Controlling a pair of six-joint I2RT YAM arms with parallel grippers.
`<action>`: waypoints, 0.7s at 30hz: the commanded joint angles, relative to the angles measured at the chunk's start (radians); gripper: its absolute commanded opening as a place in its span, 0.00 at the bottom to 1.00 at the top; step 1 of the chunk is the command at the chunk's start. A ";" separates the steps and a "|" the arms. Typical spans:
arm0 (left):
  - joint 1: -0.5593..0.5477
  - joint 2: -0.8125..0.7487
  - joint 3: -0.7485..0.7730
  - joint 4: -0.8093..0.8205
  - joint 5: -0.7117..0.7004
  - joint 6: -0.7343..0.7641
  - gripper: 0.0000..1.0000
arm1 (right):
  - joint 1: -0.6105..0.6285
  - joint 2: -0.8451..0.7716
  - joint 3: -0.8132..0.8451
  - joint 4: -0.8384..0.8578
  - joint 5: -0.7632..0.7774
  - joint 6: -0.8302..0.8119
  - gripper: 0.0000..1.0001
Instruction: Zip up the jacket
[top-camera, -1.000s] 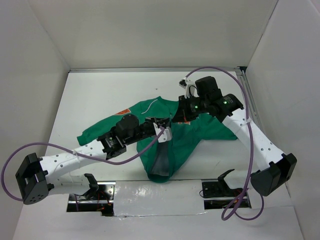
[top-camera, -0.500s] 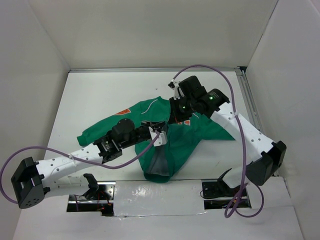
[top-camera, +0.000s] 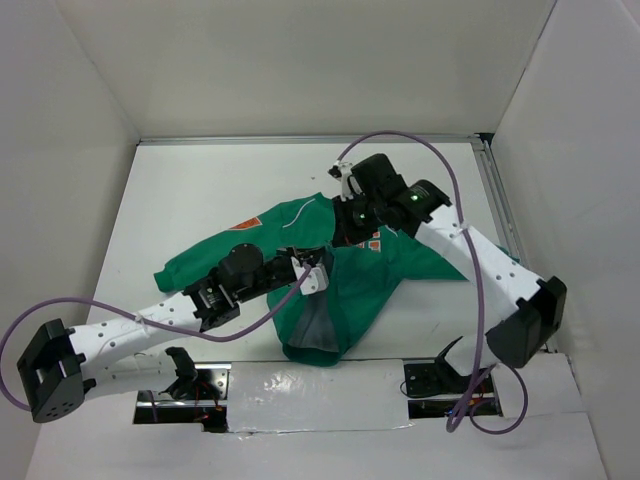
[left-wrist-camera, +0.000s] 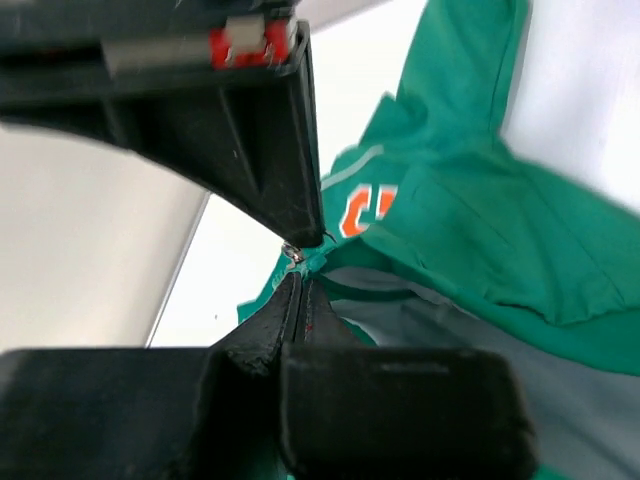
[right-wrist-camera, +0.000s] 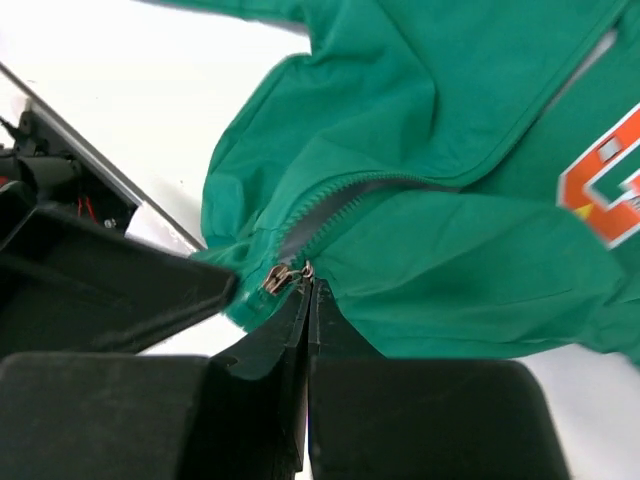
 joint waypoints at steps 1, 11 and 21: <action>-0.019 -0.037 0.019 0.147 0.129 -0.089 0.00 | -0.058 -0.085 -0.004 0.160 0.107 -0.137 0.00; -0.017 -0.161 0.008 0.188 0.264 -0.161 0.00 | 0.083 -0.004 -0.041 0.147 0.656 -0.038 0.00; -0.014 -0.230 0.016 0.176 0.339 -0.237 0.00 | -0.039 0.216 -0.069 0.245 0.904 0.165 0.00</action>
